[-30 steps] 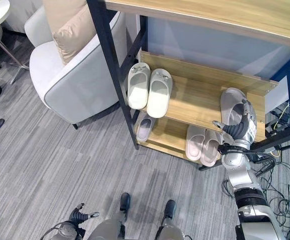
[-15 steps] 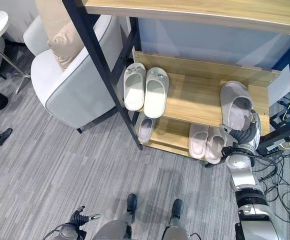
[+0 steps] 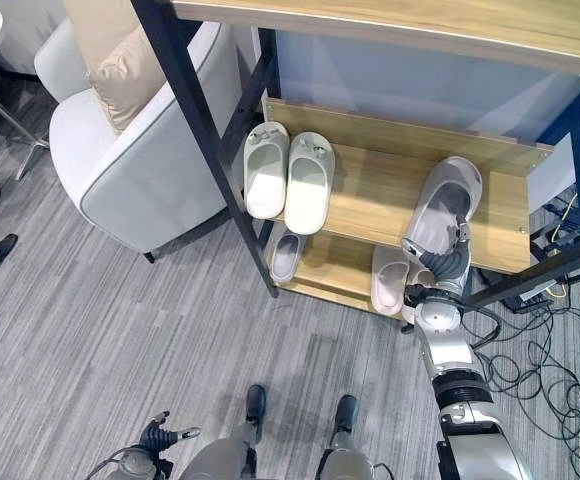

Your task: Arrange the slippers neatly on the shoe rack.

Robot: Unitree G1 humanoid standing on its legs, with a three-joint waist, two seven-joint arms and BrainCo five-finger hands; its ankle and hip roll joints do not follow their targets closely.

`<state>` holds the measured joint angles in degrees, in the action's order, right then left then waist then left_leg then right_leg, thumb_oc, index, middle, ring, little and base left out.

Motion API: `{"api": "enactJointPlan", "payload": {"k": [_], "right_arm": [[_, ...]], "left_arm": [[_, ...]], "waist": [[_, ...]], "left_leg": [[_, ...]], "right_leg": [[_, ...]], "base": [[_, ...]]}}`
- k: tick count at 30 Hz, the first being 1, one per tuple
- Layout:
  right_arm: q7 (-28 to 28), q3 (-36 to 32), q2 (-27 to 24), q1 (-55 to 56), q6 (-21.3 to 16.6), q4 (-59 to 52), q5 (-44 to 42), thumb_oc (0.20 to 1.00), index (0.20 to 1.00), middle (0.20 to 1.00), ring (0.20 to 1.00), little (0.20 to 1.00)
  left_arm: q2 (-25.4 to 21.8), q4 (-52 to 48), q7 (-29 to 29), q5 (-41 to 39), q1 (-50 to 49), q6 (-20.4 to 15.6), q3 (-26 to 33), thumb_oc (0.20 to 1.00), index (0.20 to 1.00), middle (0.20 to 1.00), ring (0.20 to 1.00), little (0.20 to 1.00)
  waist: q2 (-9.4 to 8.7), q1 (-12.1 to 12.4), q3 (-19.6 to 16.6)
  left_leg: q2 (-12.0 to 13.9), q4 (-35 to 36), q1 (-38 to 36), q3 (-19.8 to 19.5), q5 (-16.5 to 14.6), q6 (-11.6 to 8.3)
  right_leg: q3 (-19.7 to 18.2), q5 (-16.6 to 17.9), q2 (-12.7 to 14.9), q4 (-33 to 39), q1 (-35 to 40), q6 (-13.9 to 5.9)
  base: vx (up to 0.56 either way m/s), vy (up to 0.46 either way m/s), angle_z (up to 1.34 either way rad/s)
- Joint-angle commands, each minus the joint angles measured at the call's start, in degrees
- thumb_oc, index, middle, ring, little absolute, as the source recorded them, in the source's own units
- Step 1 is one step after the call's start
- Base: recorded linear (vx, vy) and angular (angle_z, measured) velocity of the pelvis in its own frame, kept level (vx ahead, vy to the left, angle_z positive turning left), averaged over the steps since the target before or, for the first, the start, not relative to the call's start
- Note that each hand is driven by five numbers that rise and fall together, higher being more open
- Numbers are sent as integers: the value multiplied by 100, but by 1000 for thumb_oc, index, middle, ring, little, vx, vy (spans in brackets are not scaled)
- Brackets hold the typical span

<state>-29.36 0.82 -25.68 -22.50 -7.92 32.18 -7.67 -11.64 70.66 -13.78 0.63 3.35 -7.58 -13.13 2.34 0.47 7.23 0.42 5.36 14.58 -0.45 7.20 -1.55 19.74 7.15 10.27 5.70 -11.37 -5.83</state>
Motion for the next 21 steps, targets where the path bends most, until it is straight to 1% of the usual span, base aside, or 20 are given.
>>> {"api": "enactJointPlan", "payload": {"k": [1,2,3,5,6,9,10,14,15,21], "right_arm": [[-171,-86,-252,-56,-194,-385,426,1000,1000,1000,1000,1000],[-173,-89,-250,-52,-191,-391,430,1000,1000,1000,1000,1000],[-366,-165,-455,-54,-111,-365,842,1000,1000,1000,1000,1000],[-469,-162,-639,-90,3,-325,1175,1000,1000,1000,1000,1000],[-569,-146,-811,-131,65,-257,1454,1000,1000,1000,1000,1000],[-653,-73,-1060,-325,134,-73,1634,1000,1000,1000,1000,1000],[-658,25,-1238,-504,187,43,1713,1000,1000,1000,1000,1000],[-696,194,-1455,-995,215,398,1660,1000,1000,1000,1000,1000],[-655,341,-1594,-1251,235,685,1608,1000,1000,1000,1000,1000],[-529,629,-1963,-1869,315,1302,1432,1000,1000,1000,1000,1000]], "left_arm": [[-74,419,-108,-66,272,27,29,1000,1000,1000,1000,1000],[-74,420,-108,-65,273,27,27,1000,1000,1000,1000,1000],[-78,442,-107,4,293,29,32,1000,1000,1000,1000,1000],[-78,459,-107,52,312,19,35,1000,1000,1000,1000,1000],[-82,473,-115,107,315,14,21,1000,1000,1000,1000,1000],[-94,484,-131,157,369,12,6,1000,1000,1000,1000,1000],[-128,481,-160,138,425,1,8,1000,1000,1000,1000,1000],[-136,478,-185,97,472,-35,-97,1000,1000,1000,1000,1000],[-160,472,-181,88,486,-51,-150,1000,1000,1000,1000,1000],[-220,481,-210,-13,523,-87,-187,1000,1000,1000,1000,1000]], "waist": [[-190,82,-46],[-190,84,-49],[-194,80,-27],[-193,84,-9],[-197,88,15],[-178,100,76],[-156,114,125],[-98,149,181],[-89,166,223],[-25,219,347]], "left_leg": [[-68,-36,-108,114,-685,-293],[-67,-36,-106,114,-684,-293],[-65,-36,-76,127,-678,-296],[-61,-36,-54,142,-674,-296],[-61,-36,-27,150,-666,-299],[-57,-36,24,162,-640,-308],[-56,-36,73,181,-616,-314],[-48,-36,122,215,-589,-309],[-36,-36,99,226,-597,-323],[-35,-36,261,226,-501,-358]], "right_leg": [[94,-723,316,-70,636,-482],[94,-722,316,-70,633,-482],[90,-717,318,-70,591,-485],[78,-701,324,-70,555,-493],[65,-688,323,-70,519,-496],[29,-665,331,-82,438,-496],[5,-652,339,-88,376,-494],[-59,-625,349,-86,300,-489],[-96,-647,331,-101,293,-477],[-111,-609,327,-99,131,-468]], "base": [[0,0,0],[0,0,0],[0,0,0],[0,0,0],[0,0,0],[-15,-14,-5],[-21,1,-8],[9,-7,-13],[27,-22,-12],[4,-10,0]]}}
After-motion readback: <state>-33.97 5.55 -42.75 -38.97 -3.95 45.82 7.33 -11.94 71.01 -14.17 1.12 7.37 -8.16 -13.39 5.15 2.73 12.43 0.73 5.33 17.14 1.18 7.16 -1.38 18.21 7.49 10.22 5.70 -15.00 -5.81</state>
